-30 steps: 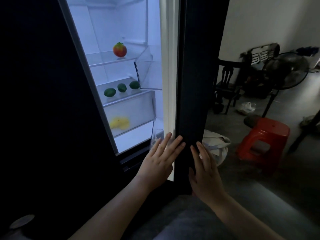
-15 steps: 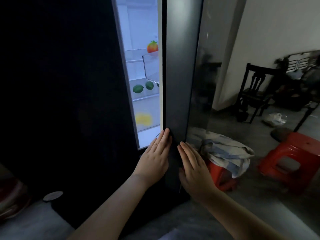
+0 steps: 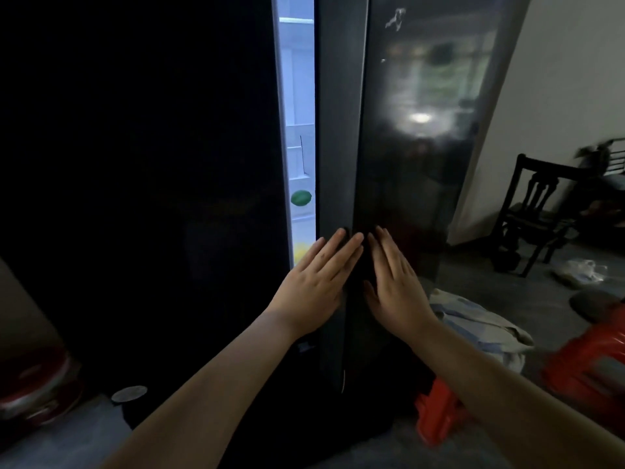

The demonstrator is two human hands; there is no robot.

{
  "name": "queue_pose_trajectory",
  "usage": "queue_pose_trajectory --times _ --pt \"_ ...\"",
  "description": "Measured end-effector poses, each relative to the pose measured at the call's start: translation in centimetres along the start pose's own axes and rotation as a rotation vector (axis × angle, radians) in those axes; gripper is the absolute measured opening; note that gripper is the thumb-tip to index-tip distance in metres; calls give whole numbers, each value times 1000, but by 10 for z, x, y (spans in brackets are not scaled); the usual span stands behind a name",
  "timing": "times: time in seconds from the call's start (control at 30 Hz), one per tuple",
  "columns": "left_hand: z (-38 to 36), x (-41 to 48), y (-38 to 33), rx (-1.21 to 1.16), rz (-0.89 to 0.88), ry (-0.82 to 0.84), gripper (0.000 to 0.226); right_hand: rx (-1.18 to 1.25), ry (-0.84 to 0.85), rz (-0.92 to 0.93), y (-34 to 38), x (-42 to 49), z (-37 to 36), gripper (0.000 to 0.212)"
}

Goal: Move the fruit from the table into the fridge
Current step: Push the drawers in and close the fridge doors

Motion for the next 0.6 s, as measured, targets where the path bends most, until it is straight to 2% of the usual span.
queue_pose_trajectory --times 0.23,0.6 --pt "-4 2 6 67 -11 -38 70 -43 -30 112 -14 8 1 72" --pt "-3 2 34 180 29 -1 75 -42 6 159 -11 32 -5 72"
Point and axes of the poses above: each hand's wrist, its own x-axis towards the middle knuckle, its own z-axis out of the back of the hand, y = z × x, the point moved 3 cm from there along x, towards the middle knuckle, and after that the axes turned 10 degrees about -x, right-handed, at the moved point
